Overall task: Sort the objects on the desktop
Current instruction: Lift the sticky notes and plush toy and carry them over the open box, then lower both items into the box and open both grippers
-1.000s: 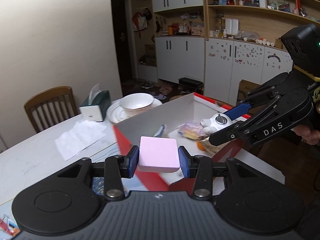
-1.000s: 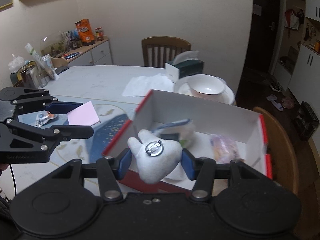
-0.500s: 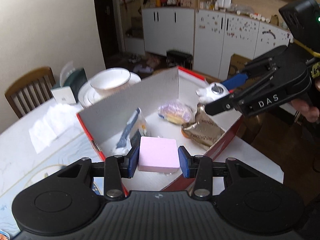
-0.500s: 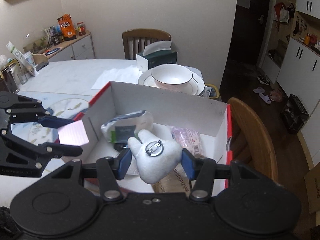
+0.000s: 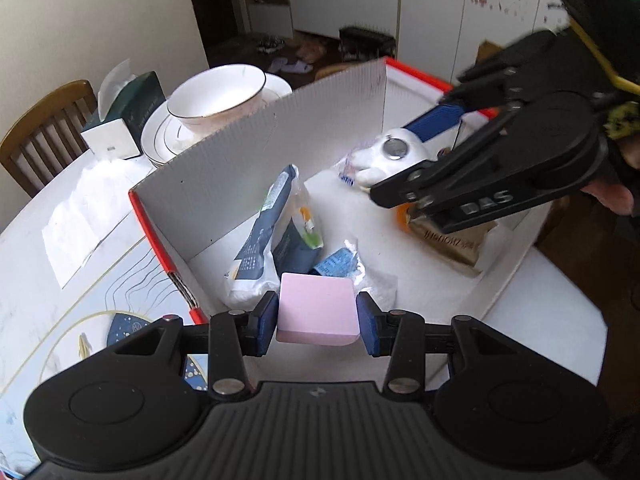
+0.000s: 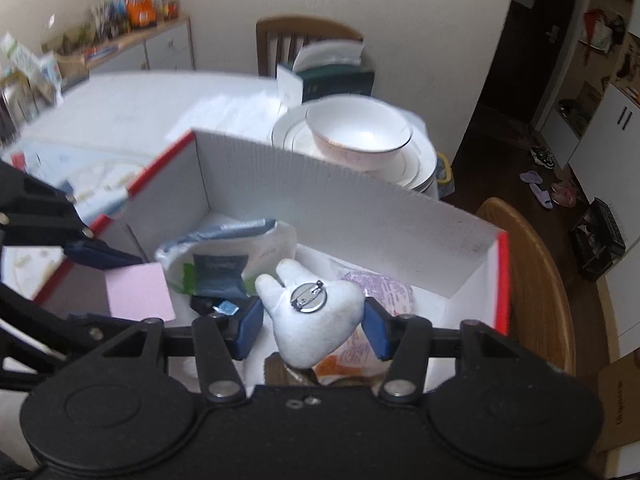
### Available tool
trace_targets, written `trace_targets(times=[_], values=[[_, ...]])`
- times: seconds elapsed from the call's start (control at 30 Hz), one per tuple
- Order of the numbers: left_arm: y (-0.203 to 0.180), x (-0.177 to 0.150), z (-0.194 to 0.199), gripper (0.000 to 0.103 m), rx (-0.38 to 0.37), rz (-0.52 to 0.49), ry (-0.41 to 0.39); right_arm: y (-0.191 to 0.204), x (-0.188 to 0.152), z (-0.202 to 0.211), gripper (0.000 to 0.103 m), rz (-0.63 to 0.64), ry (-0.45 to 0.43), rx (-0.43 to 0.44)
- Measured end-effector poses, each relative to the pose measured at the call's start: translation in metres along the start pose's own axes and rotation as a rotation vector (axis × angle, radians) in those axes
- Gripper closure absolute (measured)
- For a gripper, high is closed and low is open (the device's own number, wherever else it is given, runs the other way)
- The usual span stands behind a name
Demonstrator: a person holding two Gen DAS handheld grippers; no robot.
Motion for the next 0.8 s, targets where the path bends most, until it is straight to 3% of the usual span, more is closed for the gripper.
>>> trace_targets(times=[0.43,0.8], values=[[-0.007,0.009,-0.020,0.062,0.008,-0.065,0.061,0.004,0.005,-0.046,0.050,0.088,0.152,0.001],[-0.013,0.012,-0.031,0.062,0.088,-0.150,0.087,-0.002,-0.003,-0.059,0.050,0.062,0.232,0.002]])
Point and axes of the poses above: each gripper's, at about its wrist camera, not at the fingertips, and z roughly against the way its jaws point, y to its left, x to its top, the point moved 4 cm from there along -z, roughly the way its jaws point, and after that the axes turned 11 degrees about x, right-handed, at the moved point
